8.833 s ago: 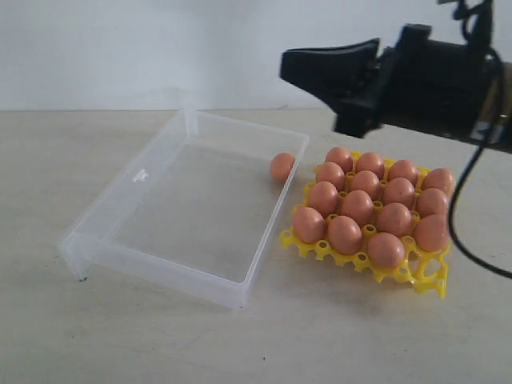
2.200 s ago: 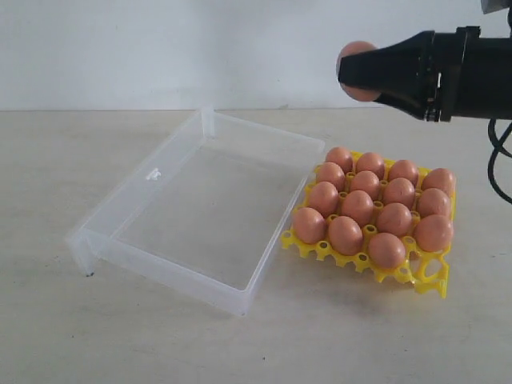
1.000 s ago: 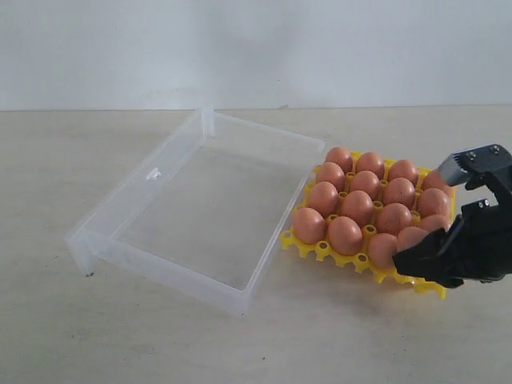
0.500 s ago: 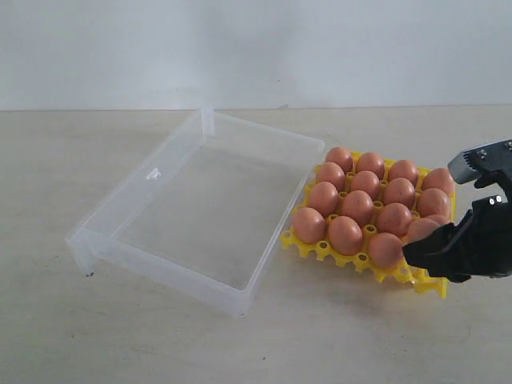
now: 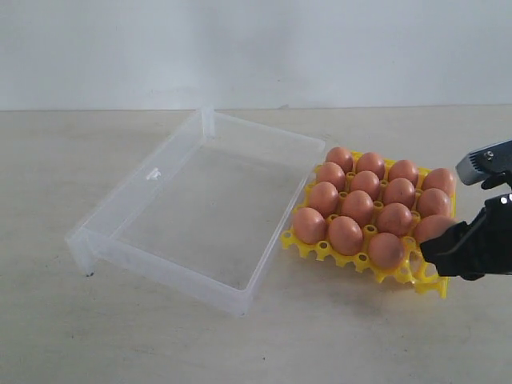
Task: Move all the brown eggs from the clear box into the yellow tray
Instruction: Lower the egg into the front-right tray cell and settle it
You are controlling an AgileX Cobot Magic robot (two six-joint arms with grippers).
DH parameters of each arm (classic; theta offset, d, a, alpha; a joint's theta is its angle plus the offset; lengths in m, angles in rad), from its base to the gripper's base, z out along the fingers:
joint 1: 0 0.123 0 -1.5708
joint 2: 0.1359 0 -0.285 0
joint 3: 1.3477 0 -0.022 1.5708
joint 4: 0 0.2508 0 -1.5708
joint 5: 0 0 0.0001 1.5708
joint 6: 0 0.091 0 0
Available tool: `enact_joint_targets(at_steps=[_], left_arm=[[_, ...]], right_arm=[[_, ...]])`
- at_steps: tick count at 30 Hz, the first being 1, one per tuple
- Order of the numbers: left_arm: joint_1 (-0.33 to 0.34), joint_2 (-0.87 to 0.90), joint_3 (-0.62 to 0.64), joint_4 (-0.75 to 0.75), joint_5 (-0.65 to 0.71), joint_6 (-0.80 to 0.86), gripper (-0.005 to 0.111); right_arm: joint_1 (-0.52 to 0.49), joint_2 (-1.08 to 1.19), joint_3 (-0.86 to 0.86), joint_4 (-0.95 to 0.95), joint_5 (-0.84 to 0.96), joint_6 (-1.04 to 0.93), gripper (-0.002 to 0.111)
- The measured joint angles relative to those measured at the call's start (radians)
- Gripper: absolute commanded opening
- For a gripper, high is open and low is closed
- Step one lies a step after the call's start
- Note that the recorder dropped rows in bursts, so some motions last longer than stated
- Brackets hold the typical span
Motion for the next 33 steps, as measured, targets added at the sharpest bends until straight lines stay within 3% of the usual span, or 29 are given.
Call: enact_joint_targets(at_steps=[23, 33], left_arm=[[0.0, 0.0, 0.0, 0.0, 0.0, 0.0, -0.004], [0.0, 0.0, 0.0, 0.0, 0.0, 0.0, -0.004]], right_arm=[[0.0, 0.073, 0.0, 0.119, 0.054, -0.152, 0.001], [0.0, 0.073, 0.0, 0.14, 0.102, -0.152, 0.048]])
